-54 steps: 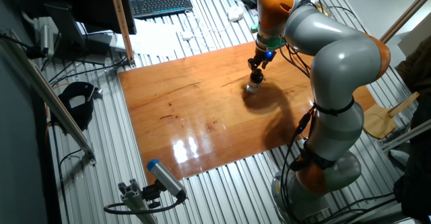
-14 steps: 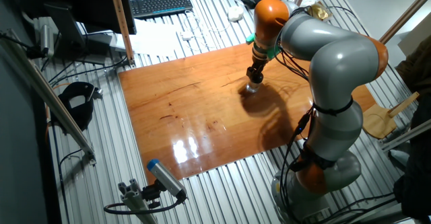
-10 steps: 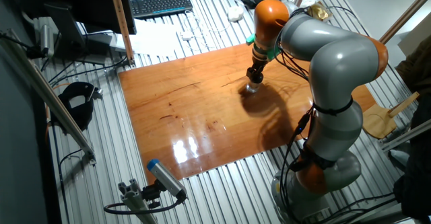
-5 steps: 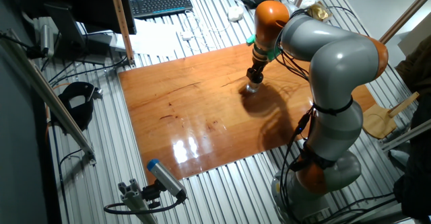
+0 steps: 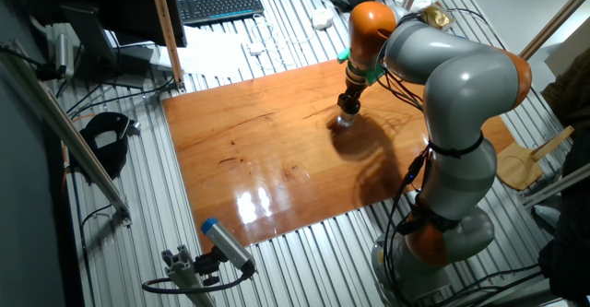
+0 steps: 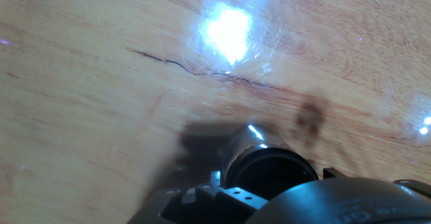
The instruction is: Screw the lid onto the jar
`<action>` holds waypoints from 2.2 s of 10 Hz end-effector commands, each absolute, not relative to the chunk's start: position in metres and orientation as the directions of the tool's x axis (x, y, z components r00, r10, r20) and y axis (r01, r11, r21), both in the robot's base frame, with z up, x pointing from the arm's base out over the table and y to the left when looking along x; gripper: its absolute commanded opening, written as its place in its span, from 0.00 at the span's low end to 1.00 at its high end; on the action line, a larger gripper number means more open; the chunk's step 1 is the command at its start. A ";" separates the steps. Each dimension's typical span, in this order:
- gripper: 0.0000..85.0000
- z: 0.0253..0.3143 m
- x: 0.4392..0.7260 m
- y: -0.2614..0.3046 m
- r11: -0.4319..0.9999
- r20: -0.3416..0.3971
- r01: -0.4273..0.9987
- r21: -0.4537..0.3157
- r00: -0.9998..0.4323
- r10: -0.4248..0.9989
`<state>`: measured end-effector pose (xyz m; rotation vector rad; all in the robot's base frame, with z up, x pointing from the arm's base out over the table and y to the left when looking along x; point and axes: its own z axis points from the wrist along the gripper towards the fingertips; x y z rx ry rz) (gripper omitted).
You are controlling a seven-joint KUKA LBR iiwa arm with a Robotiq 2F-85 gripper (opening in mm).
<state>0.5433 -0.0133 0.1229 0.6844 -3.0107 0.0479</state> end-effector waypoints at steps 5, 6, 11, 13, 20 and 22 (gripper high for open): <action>0.80 0.122 0.543 -0.013 0.901 0.060 -0.433 -0.023 -0.900 -0.431; 0.80 0.122 0.543 -0.013 0.901 0.062 -0.433 -0.021 -0.900 -0.431; 0.80 0.121 0.543 -0.013 0.901 0.066 -0.433 -0.021 -0.900 -0.431; 0.60 0.121 0.543 -0.013 0.901 0.067 -0.433 -0.021 -0.900 -0.431; 0.60 0.121 0.543 -0.014 0.914 0.072 -0.405 -0.017 -0.912 -0.403; 0.60 0.121 0.543 -0.014 0.927 0.068 -0.375 -0.022 -0.925 -0.373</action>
